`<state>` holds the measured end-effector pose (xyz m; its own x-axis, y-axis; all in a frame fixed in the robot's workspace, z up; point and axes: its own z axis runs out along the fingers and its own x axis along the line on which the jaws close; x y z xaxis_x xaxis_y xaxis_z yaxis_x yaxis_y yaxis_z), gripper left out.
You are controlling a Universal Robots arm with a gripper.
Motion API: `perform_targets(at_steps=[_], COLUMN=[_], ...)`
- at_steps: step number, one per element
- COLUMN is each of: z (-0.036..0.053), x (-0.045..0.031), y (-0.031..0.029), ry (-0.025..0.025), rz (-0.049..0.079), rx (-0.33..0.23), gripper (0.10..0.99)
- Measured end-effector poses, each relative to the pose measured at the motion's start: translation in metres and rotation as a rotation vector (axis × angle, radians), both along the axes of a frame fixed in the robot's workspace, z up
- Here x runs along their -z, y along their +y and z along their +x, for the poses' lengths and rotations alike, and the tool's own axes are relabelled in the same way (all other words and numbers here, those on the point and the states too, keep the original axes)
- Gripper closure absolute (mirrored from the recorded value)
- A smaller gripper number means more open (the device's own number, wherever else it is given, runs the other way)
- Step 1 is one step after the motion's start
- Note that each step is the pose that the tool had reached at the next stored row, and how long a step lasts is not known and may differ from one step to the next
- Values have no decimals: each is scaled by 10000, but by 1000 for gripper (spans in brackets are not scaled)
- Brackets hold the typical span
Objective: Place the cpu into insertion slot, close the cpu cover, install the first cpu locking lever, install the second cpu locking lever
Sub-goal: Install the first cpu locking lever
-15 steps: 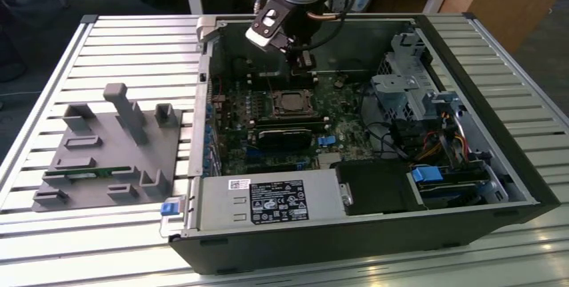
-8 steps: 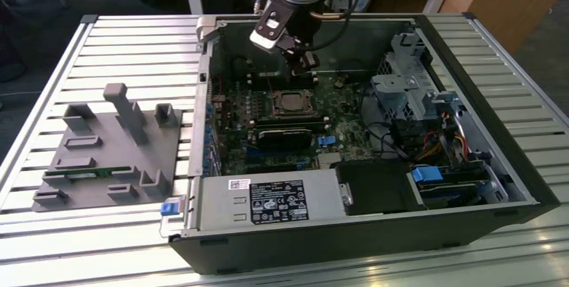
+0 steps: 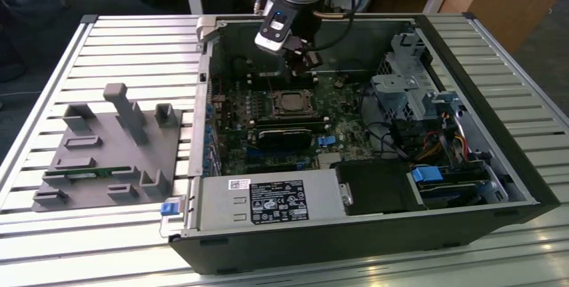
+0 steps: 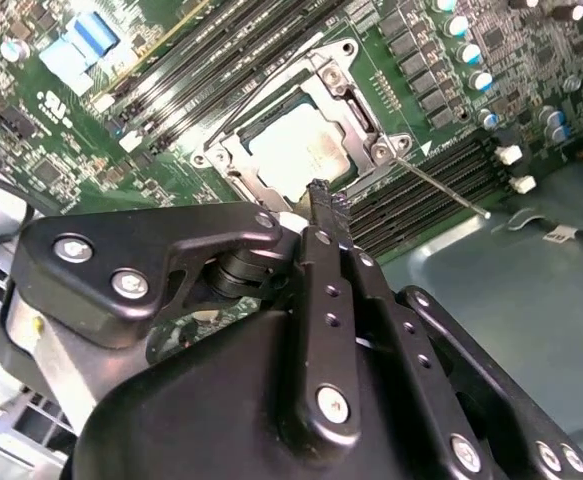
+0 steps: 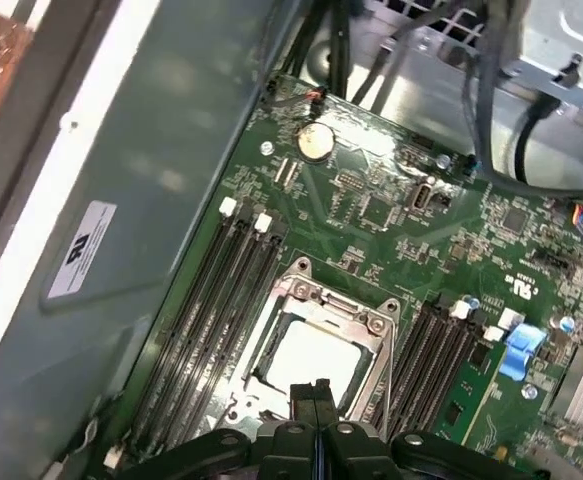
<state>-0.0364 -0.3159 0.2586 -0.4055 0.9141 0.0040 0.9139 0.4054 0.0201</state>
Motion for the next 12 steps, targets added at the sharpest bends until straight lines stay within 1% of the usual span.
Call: perform_targets(at_steps=[10,12], z=[0,0], x=[0,0], y=[0,0], ry=[1,0], rz=[0,0], rx=[-917,-1014], gripper=[980,980])
